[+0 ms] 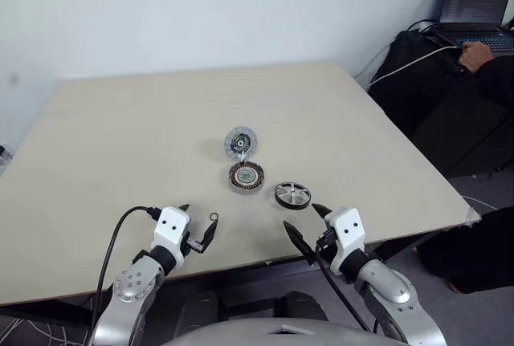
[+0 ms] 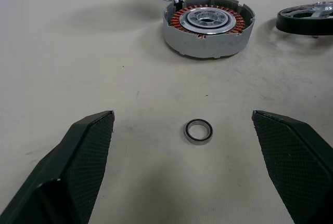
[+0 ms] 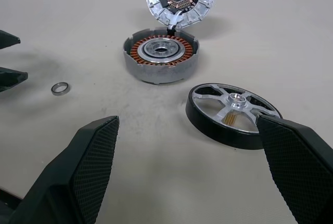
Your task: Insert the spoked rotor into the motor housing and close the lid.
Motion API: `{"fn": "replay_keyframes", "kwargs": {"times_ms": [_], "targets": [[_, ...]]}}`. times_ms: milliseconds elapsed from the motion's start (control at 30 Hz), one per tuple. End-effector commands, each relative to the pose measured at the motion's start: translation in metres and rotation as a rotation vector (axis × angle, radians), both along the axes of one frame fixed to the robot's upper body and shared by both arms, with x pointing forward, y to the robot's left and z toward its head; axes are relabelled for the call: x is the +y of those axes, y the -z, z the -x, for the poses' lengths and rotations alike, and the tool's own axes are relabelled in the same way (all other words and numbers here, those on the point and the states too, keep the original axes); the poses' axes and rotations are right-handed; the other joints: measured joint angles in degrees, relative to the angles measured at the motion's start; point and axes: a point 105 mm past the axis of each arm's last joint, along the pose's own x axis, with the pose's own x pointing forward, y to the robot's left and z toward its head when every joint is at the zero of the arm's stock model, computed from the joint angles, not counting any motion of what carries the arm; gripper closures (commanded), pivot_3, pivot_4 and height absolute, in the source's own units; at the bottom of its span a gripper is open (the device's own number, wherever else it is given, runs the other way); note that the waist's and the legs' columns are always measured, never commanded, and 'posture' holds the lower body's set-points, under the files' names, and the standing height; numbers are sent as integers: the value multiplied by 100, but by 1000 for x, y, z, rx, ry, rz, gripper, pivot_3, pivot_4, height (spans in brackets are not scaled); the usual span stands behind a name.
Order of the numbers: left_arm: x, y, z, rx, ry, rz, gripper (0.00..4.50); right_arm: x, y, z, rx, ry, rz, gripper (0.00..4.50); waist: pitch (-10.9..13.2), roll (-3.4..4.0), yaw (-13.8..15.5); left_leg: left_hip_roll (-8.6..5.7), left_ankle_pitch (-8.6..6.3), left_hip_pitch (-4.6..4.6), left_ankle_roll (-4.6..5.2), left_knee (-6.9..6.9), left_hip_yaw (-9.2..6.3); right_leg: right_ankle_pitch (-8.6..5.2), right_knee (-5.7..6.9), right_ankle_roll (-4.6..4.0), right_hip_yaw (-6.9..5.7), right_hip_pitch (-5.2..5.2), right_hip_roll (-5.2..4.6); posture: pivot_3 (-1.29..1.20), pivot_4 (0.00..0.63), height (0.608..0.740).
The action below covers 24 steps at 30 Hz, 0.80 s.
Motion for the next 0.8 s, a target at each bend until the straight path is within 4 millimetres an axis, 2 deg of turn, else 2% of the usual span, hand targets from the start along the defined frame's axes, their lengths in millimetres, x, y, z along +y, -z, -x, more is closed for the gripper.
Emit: {"fn": "replay_keyframes", "kwargs": {"times_ms": [33, 300, 500, 800], "targets": [[-3, -11, -6, -46, 14, 0, 23, -2, -9, -4, -56, -2, -3, 0, 0, 0, 0, 0, 0, 0, 0, 0, 0, 0, 0, 0, 0, 0, 0, 0, 0, 740], [-3, -10, -5, -42, 19, -5, 23, -7, -4, -5, -55, -5, 6, 0, 0, 0, 0, -1, 0, 0, 0, 1, 0, 0, 0, 0, -1, 1, 2, 0, 0, 740], [-5, -8, -6, -9, -1, 31, 23, -5, -3, -5, -59, -11, 5, 0, 0, 0, 0, -1, 0, 0, 0, 1, 0, 0, 0, 0, -1, 1, 2, 0, 0, 740], [-14, -5, -14, 23, 20, -29, 23, 1, -6, -5, -60, -18, 0, 0, -1, -2, 1, -1, 0, 1, 0, 4, 0, 0, 2, 0, -2, 3, 7, 0, 0, 740]]}}
